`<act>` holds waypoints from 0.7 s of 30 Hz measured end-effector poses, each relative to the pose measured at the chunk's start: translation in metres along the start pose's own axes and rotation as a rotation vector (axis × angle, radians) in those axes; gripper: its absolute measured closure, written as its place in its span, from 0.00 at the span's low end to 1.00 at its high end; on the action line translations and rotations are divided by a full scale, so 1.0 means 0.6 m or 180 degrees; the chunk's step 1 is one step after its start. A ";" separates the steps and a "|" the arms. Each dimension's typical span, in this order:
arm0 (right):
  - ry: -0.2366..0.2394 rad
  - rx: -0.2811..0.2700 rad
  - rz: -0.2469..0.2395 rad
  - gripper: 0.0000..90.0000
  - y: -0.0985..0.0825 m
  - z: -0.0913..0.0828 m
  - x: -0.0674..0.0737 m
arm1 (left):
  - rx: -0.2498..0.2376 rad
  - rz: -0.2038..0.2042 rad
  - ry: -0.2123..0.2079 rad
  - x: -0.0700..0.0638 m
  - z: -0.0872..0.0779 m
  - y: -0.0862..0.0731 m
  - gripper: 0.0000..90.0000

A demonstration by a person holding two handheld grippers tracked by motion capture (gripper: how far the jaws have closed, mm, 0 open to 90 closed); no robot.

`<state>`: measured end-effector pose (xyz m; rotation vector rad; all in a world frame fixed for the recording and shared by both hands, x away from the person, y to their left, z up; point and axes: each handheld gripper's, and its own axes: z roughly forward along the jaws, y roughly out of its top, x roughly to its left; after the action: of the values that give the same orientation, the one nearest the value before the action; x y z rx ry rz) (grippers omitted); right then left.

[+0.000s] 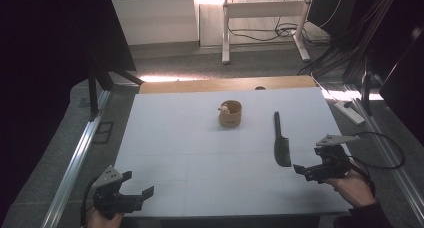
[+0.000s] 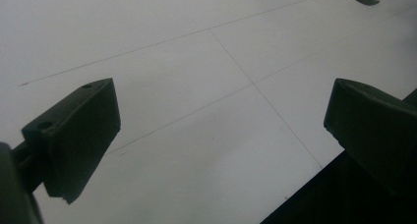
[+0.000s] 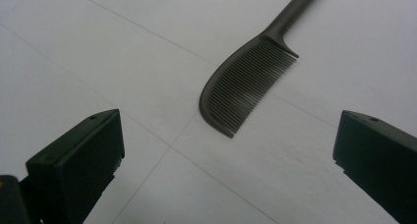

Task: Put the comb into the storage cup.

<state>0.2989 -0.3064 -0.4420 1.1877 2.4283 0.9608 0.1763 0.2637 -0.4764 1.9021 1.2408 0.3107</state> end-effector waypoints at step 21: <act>0.0012 0.0071 -0.0046 0.00 0.028 0.033 -0.010 | -0.0010 -0.0006 0.0001 0.001 0.000 0.000 0.02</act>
<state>0.3225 -0.2950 -0.4456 1.1748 2.4534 0.9353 0.1763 0.2641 -0.4765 1.8983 1.2416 0.3116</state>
